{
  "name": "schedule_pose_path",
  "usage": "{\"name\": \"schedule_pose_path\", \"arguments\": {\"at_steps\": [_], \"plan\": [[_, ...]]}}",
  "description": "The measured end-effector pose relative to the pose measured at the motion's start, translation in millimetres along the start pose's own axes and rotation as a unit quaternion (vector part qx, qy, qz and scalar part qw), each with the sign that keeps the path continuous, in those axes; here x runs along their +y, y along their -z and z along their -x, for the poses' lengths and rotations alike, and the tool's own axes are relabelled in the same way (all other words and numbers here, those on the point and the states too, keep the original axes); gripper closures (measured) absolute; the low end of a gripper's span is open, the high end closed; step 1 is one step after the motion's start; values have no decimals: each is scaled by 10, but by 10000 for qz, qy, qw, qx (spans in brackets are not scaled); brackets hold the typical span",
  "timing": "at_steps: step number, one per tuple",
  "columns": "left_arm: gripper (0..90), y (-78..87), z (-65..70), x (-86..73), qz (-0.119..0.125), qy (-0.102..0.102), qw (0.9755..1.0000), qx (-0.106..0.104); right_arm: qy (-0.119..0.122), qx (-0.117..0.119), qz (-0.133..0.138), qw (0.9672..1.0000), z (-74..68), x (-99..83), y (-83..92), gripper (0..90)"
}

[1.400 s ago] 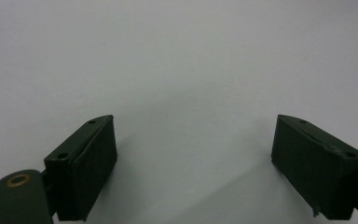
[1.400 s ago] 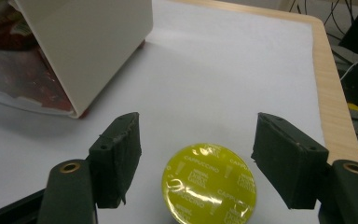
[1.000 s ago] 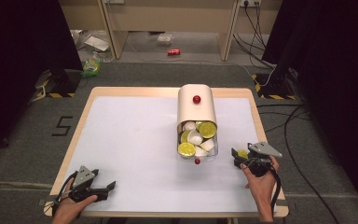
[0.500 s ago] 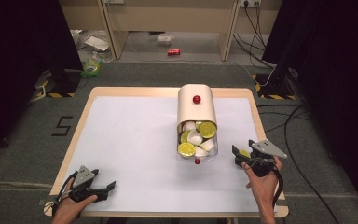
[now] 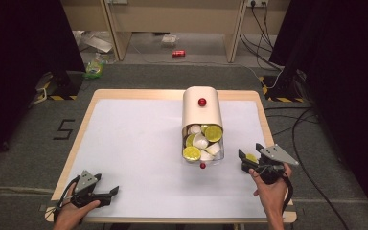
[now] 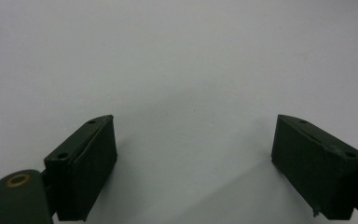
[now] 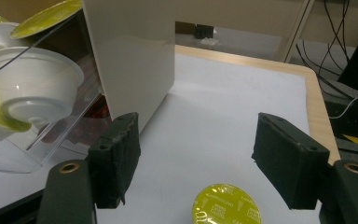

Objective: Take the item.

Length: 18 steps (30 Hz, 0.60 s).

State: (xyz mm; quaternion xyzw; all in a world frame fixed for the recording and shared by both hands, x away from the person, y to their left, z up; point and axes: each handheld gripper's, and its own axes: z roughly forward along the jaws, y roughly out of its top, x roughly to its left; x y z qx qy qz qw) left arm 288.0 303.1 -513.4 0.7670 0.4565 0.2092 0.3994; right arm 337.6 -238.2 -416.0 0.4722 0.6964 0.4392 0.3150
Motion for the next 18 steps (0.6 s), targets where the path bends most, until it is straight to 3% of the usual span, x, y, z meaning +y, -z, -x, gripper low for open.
{"name": "schedule_pose_path", "arguments": {"at_steps": [18], "plan": [[133, -1, 1, -1, 4, -3, 10000, 2, 6, -8, 10, 10000, -20, -102, 131, 314]]}}
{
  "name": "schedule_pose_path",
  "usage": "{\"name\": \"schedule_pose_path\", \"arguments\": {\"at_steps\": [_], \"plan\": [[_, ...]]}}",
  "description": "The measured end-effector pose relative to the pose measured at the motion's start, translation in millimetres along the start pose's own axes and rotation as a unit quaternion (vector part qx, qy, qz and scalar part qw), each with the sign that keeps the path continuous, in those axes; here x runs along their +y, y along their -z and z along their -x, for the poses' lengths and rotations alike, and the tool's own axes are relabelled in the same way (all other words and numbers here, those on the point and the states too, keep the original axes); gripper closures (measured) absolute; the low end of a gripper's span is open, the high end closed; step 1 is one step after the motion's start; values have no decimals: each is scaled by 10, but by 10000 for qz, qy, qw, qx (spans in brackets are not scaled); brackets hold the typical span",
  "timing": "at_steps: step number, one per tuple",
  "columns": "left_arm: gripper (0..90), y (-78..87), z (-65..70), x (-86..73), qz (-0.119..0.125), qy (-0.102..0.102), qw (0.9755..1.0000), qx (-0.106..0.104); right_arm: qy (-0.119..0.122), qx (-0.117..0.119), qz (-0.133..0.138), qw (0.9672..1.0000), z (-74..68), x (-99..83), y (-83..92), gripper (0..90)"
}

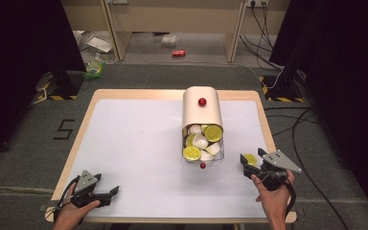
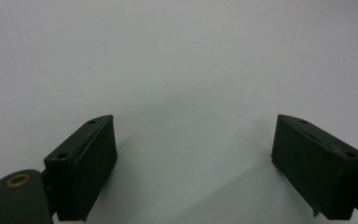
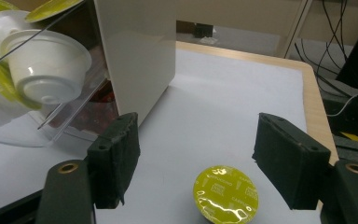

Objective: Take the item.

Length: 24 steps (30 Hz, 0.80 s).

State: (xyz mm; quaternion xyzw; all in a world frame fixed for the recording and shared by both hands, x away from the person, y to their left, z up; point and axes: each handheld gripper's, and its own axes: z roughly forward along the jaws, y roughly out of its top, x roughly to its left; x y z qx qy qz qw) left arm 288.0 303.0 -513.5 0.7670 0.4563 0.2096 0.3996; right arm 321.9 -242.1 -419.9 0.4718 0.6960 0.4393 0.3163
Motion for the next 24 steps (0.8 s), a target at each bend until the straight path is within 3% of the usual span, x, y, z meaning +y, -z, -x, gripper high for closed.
{"name": "schedule_pose_path", "arguments": {"at_steps": [24], "plan": [[132, 0, 1, 0, -2, -1, 10000, 3, 104, 202, 54, 9997, -172, -42, 101, 296]]}}
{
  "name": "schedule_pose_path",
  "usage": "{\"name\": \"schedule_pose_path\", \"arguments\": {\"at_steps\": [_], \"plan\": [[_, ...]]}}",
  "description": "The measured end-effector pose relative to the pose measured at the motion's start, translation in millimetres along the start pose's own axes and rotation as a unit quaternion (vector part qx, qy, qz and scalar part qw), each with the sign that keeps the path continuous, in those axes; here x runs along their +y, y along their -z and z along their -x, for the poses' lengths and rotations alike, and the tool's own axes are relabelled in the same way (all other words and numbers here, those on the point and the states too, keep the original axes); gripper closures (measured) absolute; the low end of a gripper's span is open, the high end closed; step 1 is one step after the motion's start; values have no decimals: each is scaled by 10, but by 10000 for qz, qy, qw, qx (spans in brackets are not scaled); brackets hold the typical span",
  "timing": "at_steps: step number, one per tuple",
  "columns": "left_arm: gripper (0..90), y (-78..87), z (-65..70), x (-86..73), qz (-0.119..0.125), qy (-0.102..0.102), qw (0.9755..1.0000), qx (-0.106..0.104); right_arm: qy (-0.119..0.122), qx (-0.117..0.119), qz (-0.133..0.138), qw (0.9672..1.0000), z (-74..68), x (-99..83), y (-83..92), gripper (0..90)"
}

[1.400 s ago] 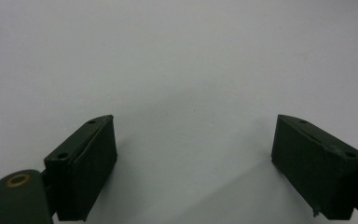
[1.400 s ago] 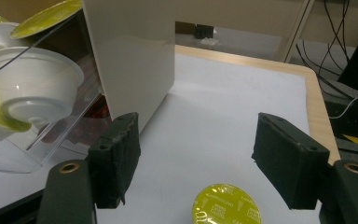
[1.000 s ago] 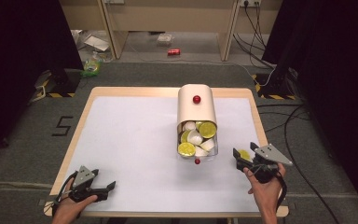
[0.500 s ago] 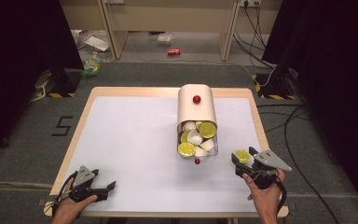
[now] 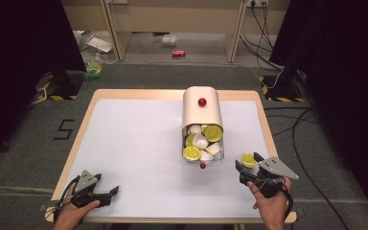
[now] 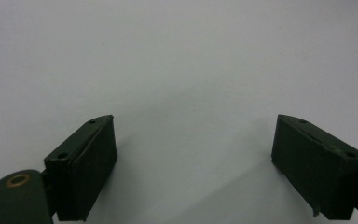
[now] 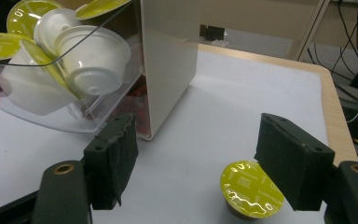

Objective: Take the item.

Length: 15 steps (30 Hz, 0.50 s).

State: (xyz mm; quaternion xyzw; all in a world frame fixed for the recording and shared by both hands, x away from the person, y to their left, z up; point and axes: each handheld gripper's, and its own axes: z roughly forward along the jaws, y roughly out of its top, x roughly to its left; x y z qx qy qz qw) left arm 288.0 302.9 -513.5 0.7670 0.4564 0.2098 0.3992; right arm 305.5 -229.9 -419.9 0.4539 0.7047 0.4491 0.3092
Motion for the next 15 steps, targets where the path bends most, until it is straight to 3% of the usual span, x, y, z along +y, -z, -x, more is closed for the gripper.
{"name": "schedule_pose_path", "arguments": {"at_steps": [15], "plan": [[132, -1, 1, 0, 3, 1, 10000, 0, -6, 74, 39, 10000, -51, -27, 83, 274]]}}
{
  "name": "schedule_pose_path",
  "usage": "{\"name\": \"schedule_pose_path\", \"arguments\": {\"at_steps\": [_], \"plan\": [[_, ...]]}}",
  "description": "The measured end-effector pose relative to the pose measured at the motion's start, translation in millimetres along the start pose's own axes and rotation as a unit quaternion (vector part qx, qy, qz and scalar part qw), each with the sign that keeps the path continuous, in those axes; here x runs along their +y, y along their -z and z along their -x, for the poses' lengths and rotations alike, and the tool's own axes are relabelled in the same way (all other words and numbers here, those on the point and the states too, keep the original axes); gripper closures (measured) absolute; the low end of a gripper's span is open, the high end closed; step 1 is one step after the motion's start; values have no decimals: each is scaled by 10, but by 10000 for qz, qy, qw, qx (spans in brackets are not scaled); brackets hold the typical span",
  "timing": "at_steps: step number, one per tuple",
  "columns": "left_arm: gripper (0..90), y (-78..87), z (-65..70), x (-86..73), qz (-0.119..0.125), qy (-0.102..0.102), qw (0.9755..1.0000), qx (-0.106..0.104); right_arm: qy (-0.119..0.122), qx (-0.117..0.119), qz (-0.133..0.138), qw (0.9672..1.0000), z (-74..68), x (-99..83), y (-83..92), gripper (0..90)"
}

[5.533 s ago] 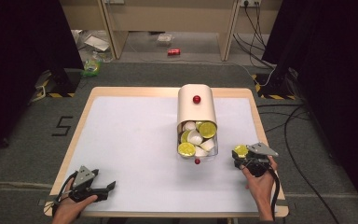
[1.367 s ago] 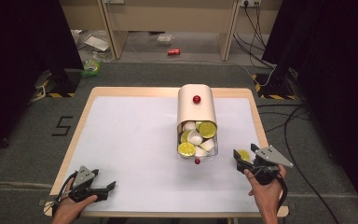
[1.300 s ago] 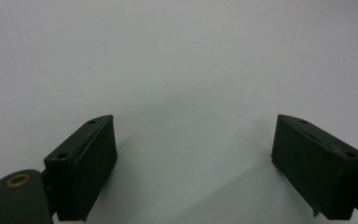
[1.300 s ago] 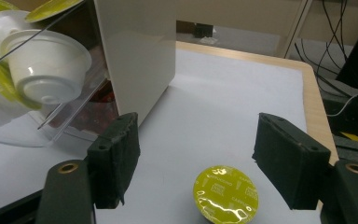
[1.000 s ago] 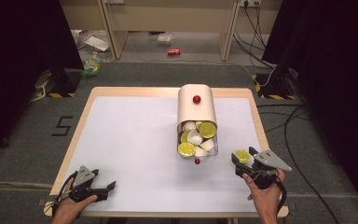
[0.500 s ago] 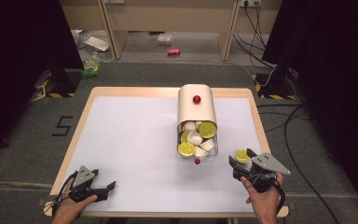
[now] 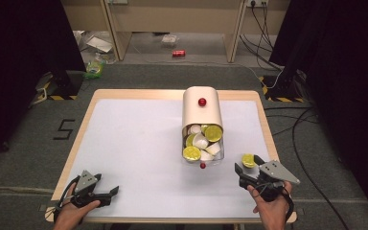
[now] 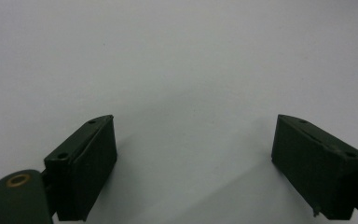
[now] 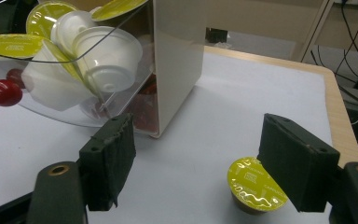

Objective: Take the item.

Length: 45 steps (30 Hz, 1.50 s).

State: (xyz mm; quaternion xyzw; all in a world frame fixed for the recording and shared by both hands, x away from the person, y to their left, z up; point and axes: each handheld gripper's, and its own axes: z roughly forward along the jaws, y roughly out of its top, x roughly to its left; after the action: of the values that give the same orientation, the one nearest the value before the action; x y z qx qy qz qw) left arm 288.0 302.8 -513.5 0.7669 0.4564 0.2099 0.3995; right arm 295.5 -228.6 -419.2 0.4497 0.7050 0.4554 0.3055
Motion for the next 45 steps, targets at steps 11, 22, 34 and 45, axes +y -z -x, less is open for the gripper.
{"name": "schedule_pose_path", "arguments": {"at_steps": [11, 22, 34, 45], "plan": [[132, 0, 0, 0, -1, -2, 10000, 3, 54, 109, 24, 9999, -57, -9, 32, 264], [131, -1, -1, 2, -12, 5, 10000, 0, 33, 252, 57, 9997, -88, 0, 64, 231], [131, -1, -3, 2, -13, 8, 10000, -7, 107, 552, -82, 9984, -185, -23, -37, 155], [131, -1, -1, 1, -7, 3, 10000, -2, 157, 573, -116, 9982, -241, -33, -87, 156]]}}
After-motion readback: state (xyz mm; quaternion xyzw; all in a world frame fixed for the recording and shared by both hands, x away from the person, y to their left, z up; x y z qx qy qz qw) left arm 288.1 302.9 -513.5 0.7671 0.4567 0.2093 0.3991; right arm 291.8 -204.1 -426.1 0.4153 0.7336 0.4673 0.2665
